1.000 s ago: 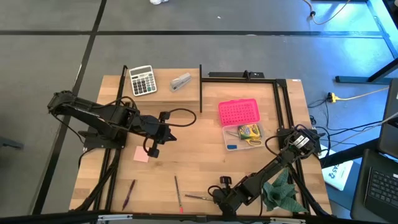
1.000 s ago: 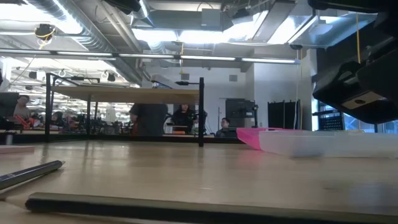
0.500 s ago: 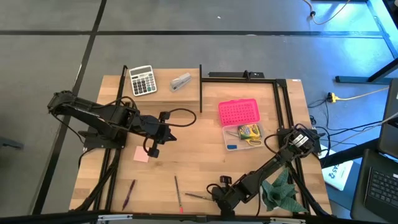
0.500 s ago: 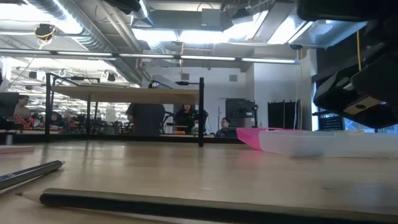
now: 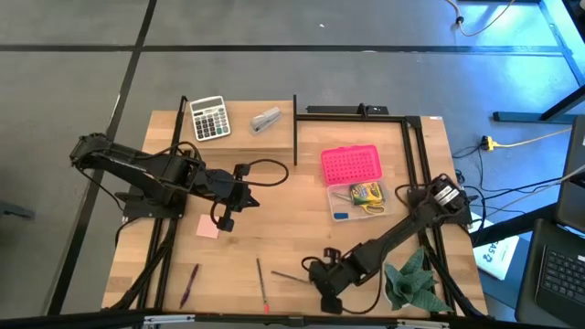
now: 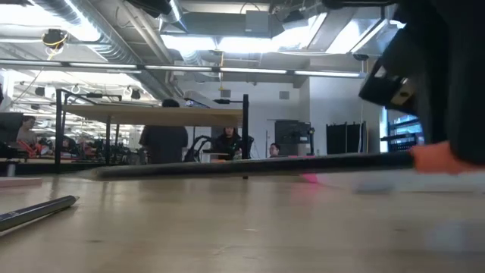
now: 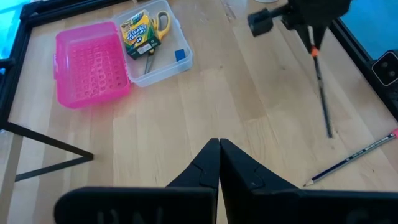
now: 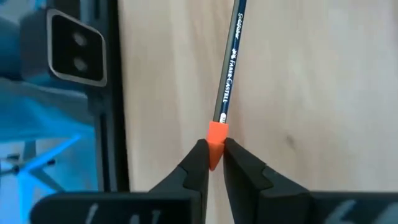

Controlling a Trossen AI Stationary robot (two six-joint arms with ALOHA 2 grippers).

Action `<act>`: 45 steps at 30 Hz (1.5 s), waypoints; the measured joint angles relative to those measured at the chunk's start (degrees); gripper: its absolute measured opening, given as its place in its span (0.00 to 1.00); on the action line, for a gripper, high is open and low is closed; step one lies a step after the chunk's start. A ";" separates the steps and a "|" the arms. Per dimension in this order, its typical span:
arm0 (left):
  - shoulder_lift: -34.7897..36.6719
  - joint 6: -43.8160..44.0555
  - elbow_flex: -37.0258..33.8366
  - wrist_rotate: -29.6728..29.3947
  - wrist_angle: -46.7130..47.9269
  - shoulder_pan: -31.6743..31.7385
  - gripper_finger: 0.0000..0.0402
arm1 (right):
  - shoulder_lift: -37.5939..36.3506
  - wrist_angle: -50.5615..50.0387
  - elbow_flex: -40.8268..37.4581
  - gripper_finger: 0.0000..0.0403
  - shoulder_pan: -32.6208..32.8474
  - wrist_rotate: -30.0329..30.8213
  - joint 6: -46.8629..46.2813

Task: Pack school essentials
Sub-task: Put the orange pencil into the pink supply box

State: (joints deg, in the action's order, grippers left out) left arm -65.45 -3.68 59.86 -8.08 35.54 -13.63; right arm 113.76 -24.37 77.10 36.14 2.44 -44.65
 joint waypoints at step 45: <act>0.00 -1.45 0.00 -3.50 -6.46 -0.02 0.00 | -37.62 -50.88 -14.93 0.11 -20.71 4.08 37.51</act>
State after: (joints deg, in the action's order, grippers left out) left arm -65.45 -5.13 59.86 -11.57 29.08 -13.65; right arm 76.14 -75.25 62.17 15.43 6.52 -7.14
